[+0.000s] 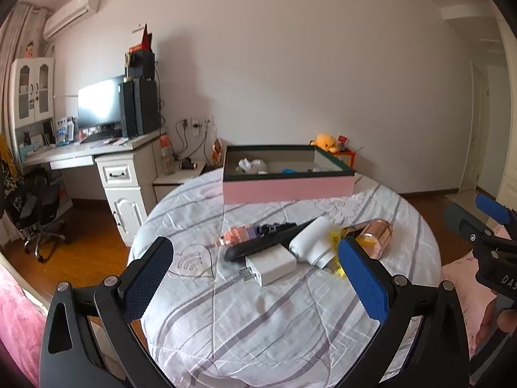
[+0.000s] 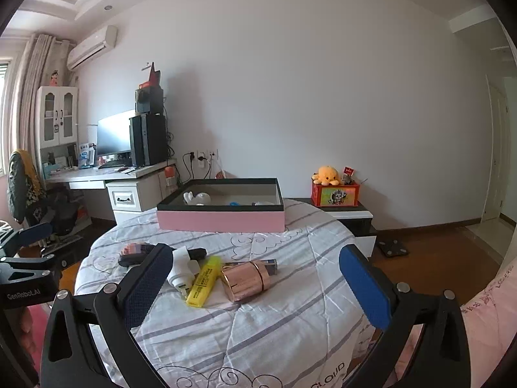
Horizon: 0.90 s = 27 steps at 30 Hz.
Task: Organize rigid objects
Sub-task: 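Move both tools back toward the items on the bed, then grasp the white charger with the left tool while the right tool grasps the rose-gold cylinder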
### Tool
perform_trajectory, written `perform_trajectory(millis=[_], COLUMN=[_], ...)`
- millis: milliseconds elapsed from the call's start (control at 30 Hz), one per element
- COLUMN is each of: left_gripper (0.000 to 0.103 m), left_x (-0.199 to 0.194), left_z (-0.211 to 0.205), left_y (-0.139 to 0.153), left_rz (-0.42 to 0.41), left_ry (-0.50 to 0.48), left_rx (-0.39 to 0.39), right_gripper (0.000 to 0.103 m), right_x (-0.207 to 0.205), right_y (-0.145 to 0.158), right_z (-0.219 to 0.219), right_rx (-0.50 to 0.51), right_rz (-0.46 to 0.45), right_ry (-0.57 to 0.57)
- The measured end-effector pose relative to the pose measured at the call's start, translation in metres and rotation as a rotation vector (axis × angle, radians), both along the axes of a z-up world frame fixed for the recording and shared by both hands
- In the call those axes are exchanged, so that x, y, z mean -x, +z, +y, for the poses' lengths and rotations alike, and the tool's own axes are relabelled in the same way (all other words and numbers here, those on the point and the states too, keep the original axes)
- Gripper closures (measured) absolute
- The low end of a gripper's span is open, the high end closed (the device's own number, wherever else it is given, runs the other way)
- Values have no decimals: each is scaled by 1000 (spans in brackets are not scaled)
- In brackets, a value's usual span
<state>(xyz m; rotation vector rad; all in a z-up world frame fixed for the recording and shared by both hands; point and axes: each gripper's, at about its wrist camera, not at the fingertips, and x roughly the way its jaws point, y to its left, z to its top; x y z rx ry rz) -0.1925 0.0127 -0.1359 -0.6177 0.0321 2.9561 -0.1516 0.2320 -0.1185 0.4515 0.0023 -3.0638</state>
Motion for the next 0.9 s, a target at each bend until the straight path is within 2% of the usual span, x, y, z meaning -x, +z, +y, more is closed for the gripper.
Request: perform_trajectory(millis=[233, 400, 533, 700, 900], left_gripper=[0, 0, 0, 0, 0], left_x=[23, 49, 72, 96, 118], left_z=[10, 15, 17, 16, 19], left_y=[-21, -47, -67, -77, -80], left_rz=[-65, -168, -248, -324, -373], left_ry=[-8, -24, 9, 47, 73], left_rx=[13, -10, -25, -74, -49], right_gripper=[0, 0, 0, 0, 0], right_x=[13, 24, 33, 46, 59], right_y=[-18, -31, -44, -55, -63], right_z=[4, 9, 17, 25, 30], right_rx=[-3, 1, 7, 25, 48], right_rz=[-63, -112, -157, -200, -228], right_ry=[-1, -9, -13, -15, -8])
